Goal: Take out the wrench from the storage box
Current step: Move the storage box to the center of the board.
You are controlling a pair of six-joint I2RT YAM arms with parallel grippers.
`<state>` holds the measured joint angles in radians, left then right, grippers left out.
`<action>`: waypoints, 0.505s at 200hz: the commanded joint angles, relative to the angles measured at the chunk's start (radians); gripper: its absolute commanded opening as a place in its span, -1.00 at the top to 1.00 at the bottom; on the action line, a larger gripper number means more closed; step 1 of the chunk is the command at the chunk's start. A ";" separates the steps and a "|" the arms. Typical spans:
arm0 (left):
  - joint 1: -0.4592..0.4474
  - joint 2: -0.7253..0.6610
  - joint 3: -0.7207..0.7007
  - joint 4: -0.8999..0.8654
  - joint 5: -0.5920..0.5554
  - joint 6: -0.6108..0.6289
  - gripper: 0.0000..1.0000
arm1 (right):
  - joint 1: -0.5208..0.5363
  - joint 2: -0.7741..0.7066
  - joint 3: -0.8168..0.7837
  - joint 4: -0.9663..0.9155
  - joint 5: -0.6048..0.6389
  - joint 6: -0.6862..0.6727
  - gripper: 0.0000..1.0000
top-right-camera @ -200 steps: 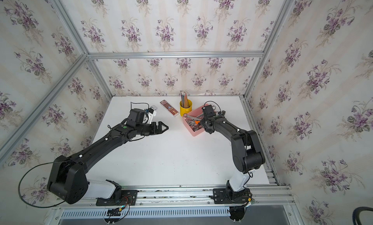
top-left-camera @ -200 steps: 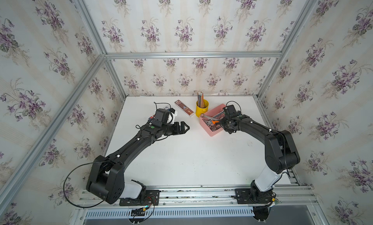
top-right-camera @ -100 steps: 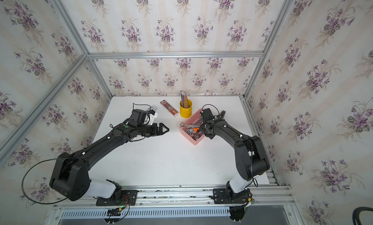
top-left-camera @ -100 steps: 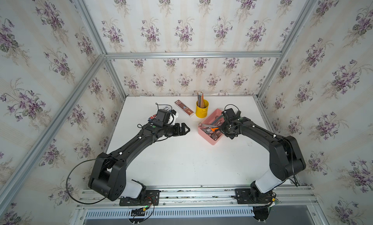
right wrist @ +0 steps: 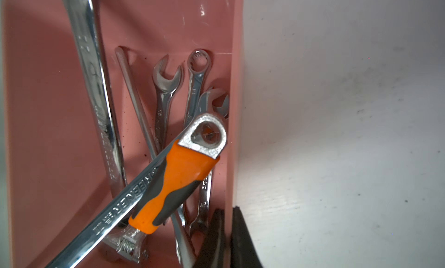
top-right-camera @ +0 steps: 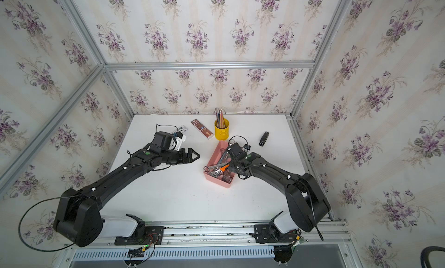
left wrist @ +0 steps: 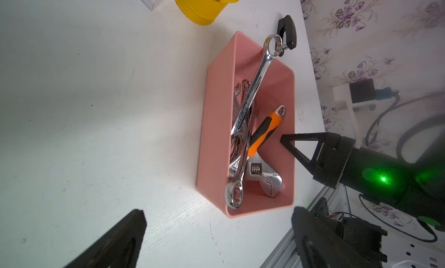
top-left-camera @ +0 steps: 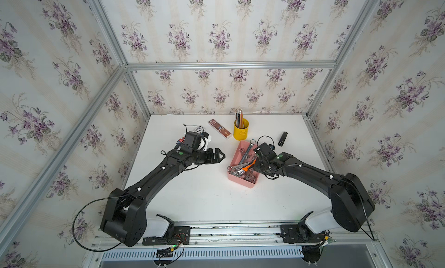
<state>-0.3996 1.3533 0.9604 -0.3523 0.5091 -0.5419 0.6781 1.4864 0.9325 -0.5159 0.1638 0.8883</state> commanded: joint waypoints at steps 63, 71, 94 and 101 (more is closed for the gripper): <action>-0.001 -0.135 -0.094 -0.071 -0.086 0.008 -0.98 | 0.106 0.097 0.078 0.004 -0.070 -0.171 0.84; 0.000 -0.149 -0.102 -0.077 -0.096 0.008 -0.98 | 0.110 0.102 0.079 0.006 -0.075 -0.188 0.83; -0.001 -0.181 -0.119 -0.091 -0.118 0.012 -0.98 | 0.112 0.111 0.083 0.010 -0.080 -0.224 0.80; 0.000 -0.189 -0.123 -0.094 -0.124 0.011 -0.98 | 0.112 0.111 0.086 0.013 -0.078 -0.231 0.80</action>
<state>-0.3996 1.1889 0.8486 -0.4305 0.4244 -0.5381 0.7841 1.5837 1.0168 -0.4988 0.1654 0.7200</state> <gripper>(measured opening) 0.990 0.099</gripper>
